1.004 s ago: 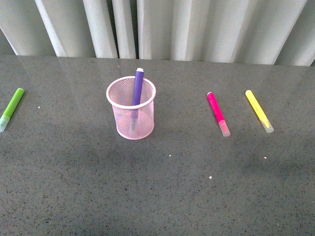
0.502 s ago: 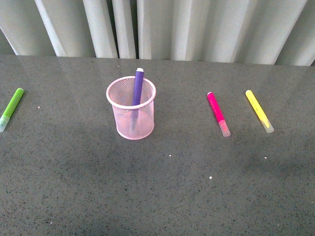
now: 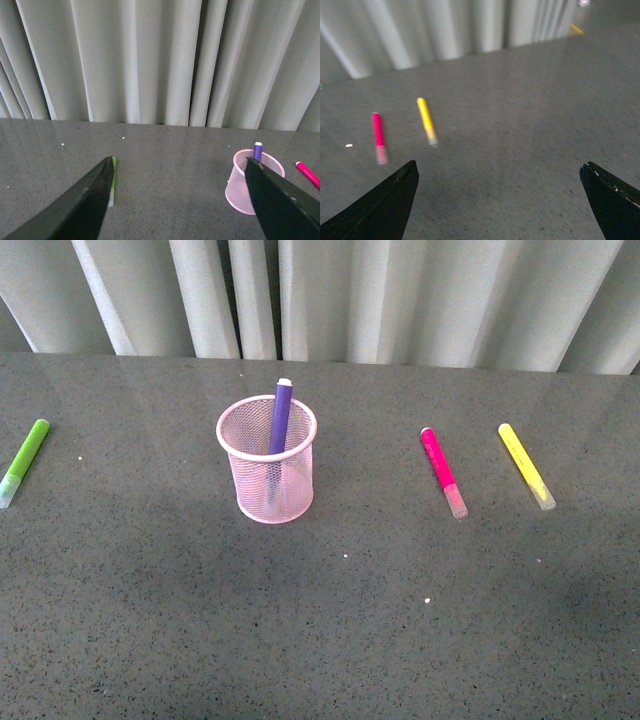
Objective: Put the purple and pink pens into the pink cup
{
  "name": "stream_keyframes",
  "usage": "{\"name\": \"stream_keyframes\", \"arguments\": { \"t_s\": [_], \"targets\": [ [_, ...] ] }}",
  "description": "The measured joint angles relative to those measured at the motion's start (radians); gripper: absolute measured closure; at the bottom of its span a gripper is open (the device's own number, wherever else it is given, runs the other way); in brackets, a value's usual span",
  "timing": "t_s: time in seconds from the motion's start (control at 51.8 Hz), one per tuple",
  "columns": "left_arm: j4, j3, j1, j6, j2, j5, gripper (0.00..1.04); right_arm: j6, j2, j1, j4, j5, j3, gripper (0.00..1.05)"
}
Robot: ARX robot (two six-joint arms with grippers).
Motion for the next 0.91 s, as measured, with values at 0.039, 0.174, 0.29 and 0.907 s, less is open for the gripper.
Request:
{"name": "stream_keyframes", "arguments": {
  "t_s": [0.039,0.174,0.29,0.907],
  "targets": [
    [0.000,0.000,0.000,0.000,0.000,0.001,0.13,0.009,0.079,-0.030,0.040,-0.012,0.017,0.07],
    [0.000,0.000,0.000,0.002,0.000,0.001,0.07,0.018,0.425,-0.126,0.289,-0.152,0.099,0.07],
    [0.000,0.000,0.000,0.002,0.000,0.001,0.07,0.020,0.736,-0.140,0.462,-0.211,0.200,0.07],
    [0.000,0.000,0.000,0.002,0.000,0.000,0.07,0.047,1.680,0.146,0.226,-0.225,0.996,0.07]
  ]
}}
